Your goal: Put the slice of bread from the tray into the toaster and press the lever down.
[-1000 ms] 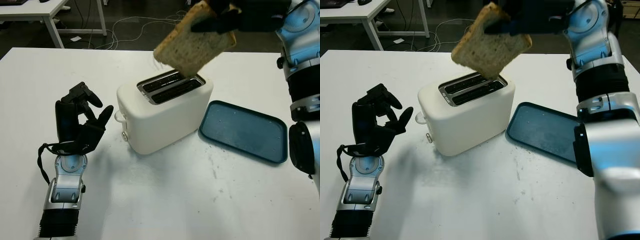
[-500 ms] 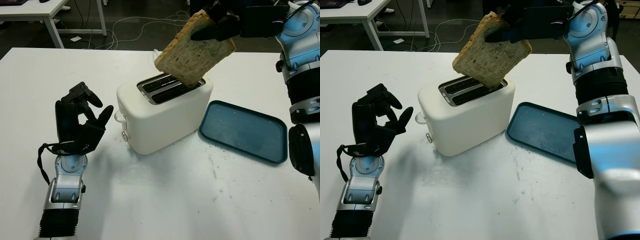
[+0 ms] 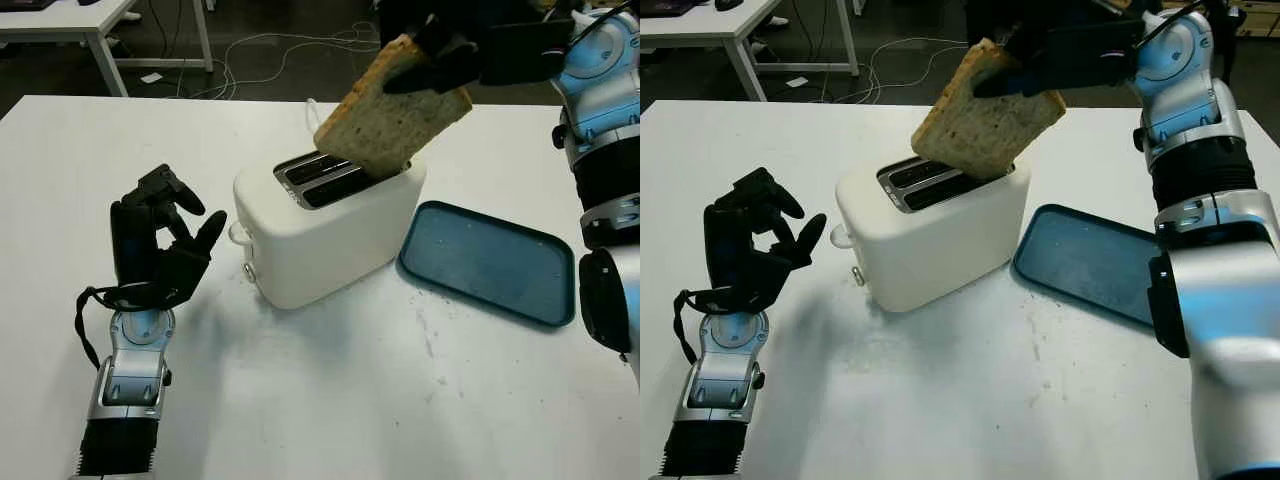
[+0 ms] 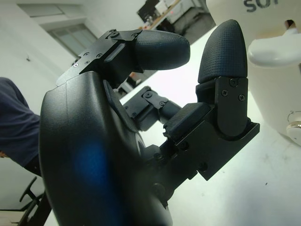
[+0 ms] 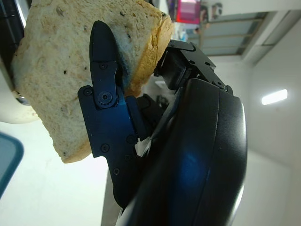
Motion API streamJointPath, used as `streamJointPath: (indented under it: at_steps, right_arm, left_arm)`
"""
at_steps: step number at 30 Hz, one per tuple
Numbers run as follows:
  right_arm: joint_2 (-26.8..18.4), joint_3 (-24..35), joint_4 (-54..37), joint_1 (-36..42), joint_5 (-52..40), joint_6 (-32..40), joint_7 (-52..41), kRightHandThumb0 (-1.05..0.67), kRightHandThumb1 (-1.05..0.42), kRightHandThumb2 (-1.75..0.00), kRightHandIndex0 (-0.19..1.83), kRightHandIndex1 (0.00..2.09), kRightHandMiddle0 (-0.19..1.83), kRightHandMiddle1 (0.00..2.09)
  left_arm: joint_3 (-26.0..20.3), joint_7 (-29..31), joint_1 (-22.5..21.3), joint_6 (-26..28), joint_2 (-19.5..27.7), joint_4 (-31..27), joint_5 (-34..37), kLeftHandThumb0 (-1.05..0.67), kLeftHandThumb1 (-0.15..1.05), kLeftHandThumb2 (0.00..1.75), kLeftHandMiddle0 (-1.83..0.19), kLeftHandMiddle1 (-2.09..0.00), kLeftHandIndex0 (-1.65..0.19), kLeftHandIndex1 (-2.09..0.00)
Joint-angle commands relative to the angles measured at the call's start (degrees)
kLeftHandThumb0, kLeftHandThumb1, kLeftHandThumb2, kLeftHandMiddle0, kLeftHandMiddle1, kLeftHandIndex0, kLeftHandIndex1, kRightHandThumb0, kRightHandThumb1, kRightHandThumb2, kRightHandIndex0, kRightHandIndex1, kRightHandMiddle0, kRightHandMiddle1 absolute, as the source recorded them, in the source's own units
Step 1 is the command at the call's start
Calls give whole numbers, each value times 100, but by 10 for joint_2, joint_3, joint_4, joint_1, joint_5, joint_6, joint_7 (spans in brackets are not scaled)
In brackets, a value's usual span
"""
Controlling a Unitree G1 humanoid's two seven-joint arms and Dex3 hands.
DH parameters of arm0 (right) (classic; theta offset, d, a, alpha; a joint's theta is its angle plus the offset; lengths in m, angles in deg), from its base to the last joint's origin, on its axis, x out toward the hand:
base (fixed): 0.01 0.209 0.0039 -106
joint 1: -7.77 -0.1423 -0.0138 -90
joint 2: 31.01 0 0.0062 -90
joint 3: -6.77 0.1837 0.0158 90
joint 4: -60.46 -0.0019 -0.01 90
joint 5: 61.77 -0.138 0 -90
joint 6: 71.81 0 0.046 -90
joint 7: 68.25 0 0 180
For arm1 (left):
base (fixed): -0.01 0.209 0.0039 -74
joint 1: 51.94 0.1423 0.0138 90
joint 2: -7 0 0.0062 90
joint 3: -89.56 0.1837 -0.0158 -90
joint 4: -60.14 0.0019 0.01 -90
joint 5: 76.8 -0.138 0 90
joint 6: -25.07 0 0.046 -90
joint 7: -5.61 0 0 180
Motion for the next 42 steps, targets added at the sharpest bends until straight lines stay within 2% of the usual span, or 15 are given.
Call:
streamJointPath:
  at_steps: [1, 14, 23, 28, 30, 31, 32, 33, 35, 37, 38, 39, 41, 42]
  right_arm:
    - [0, -11, 4, 8, 7, -12, -14, -48, -92, -45, 102, 175, 76, 175]
    - [-1, -66, -69, 8, 35, -10, -79, -45, -92, -42, 107, 175, 80, 175]
    - [16, -94, -125, -2, 56, -8, -87, -42, -92, -38, 111, 175, 83, 175]
    - [36, -112, -132, -2, 76, -20, -70, -46, -92, -36, 113, 175, 85, 175]
    - [43, -117, -127, 1, 84, -33, -60, -52, -92, -32, 113, 175, 84, 175]
    - [45, -119, -125, 1, 87, -37, -57, -60, -92, -27, 110, 175, 80, 175]
    - [46, -121, -123, 1, 86, -41, -63, -66, -92, -24, 102, 172, 76, 167]
    - [45, -124, -121, 0, 85, -46, -73, -73, -92, -21, 90, 166, 72, 148]
    - [38, -131, -121, -5, 88, -54, -90, -81, -92, -20, 63, 135, 71, 86]
    - [30, -136, -126, -8, 98, -61, -90, -82, -92, -20, 44, 116, 74, 43]
    - [27, -135, -128, -7, 103, -65, -83, -81, -92, -18, 33, 108, 72, 28]
    - [25, -132, -127, -5, 106, -67, -75, -80, -92, -17, 29, 105, 70, 22]
    - [21, -124, -120, -3, 107, -78, -54, -77, -92, -13, 23, 103, 67, 16]
    - [19, -120, -116, -2, 107, -81, -44, -77, -92, -11, 20, 110, 67, 13]
  left_arm:
    - [1, -3, 3, 0, 1, -4, -6, -73, 31, 97, -114, -174, -79, -175]
    - [0, -4, 7, -3, -1, -3, -3, -73, 31, 96, -114, -175, -79, -175]
    - [0, -3, 8, -7, -2, 0, 3, -73, 30, 97, -114, -174, -78, -174]
    - [3, -5, 10, 2, -3, -5, -5, -74, 31, 95, -115, -174, -78, -174]
    - [3, -6, 10, 0, -2, -5, -7, -74, 32, 95, -116, -174, -79, -174]
    - [3, -6, 10, -1, -2, -4, -7, -74, 32, 95, -116, -174, -79, -175]
    - [2, -7, 10, -3, -2, -3, -6, -74, 32, 95, -115, -174, -79, -175]
    - [2, -7, 11, -5, -2, -2, -5, -74, 32, 95, -115, -174, -79, -175]
    - [1, -7, 11, -9, -2, 0, -2, -73, 32, 95, -115, -174, -79, -175]
    - [0, -6, 11, -9, -1, 0, -1, -72, 31, 96, -114, -175, -78, -175]
    - [0, -6, 12, -6, -2, -1, 0, -73, 31, 96, -115, -174, -79, -175]
    - [0, -5, 12, -3, -3, -3, 1, -73, 31, 96, -114, -174, -79, -175]
    - [0, -5, 11, -5, -3, -1, 2, -73, 30, 97, -114, -174, -80, -175]
    - [0, -5, 11, -5, -3, -1, 2, -73, 30, 97, -114, -174, -80, -175]
